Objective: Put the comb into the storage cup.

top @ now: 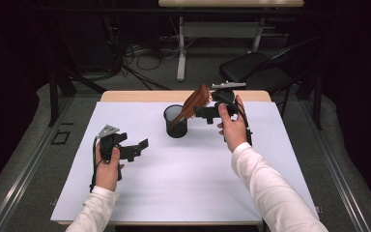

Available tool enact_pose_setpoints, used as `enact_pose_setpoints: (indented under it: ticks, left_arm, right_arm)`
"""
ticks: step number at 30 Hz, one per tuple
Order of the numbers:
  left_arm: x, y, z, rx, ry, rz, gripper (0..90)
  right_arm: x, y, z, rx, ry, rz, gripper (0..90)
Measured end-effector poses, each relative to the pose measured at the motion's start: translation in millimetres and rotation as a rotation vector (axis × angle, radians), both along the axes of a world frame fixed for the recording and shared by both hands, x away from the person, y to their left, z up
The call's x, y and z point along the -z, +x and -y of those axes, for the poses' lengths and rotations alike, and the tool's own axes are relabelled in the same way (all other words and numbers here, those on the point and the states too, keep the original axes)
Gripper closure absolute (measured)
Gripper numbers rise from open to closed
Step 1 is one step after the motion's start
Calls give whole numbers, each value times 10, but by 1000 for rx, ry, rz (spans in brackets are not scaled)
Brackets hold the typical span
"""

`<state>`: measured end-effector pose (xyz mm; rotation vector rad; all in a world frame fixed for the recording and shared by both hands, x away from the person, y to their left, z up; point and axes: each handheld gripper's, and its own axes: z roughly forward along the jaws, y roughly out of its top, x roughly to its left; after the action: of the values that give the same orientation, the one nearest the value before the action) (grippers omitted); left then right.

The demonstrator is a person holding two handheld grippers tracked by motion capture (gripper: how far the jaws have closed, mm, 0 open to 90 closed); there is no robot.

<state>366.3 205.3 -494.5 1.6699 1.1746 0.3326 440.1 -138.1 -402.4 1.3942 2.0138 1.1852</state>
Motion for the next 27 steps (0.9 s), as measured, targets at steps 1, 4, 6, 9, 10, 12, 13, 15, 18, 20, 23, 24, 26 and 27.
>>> enact_pose_setpoints:
  ticks: [1, 4, 6, 9, 10, 12, 13, 15, 18, 20, 23, 24, 26, 27]
  left_arm:
    - [-5, -4, 1, 2, 1, 2, 4]
    - [-25, -22, -4, 7, 2, 6, 4]
    - [-32, -32, -12, 7, 2, 6, 4]
    - [-39, -48, -22, 7, 4, 5, 4]
    - [-42, -53, -24, 6, 9, 7, 4]
    - [-46, -56, -23, 11, 15, 10, 4]
    - [-49, -54, -21, 12, 13, 11, 4]
    - [-55, -48, -18, 12, 13, 12, 4]
    - [-59, -43, -8, 19, 16, 13, 4]
    - [-62, -44, -2, 21, 19, 13, 4]
    - [-69, -48, 4, 25, 20, 14, 4]
    - [-73, -51, 6, 27, 19, 15, 4]
    - [-81, -56, 4, 26, 22, 19, 4]
    - [-84, -58, 4, 27, 21, 20, 4]
  right_arm:
    - [-9, -14, 7, 1, -2, 2, 0]
    - [-44, -74, 43, -1, 5, 9, 0]
    - [-62, -119, 72, -5, 6, 14, 0]
    - [-73, -179, 114, -16, 14, 18, 0]
    - [-73, -199, 128, -18, 17, 20, 0]
    - [-69, -234, 160, -21, 27, 19, 0]
    - [-64, -253, 178, -24, 33, 18, 0]
    - [-46, -293, 216, -27, 40, 17, 0]
    - [-3, -365, 285, -30, 47, 18, 0]
    - [32, -421, 336, -28, 53, 15, 0]
    - [93, -503, 397, -35, 65, 5, 0]
    - [110, -536, 411, -37, 66, 4, 0]
    - [145, -616, 430, -45, 38, 24, 0]
    - [163, -661, 435, -49, 24, 34, 0]
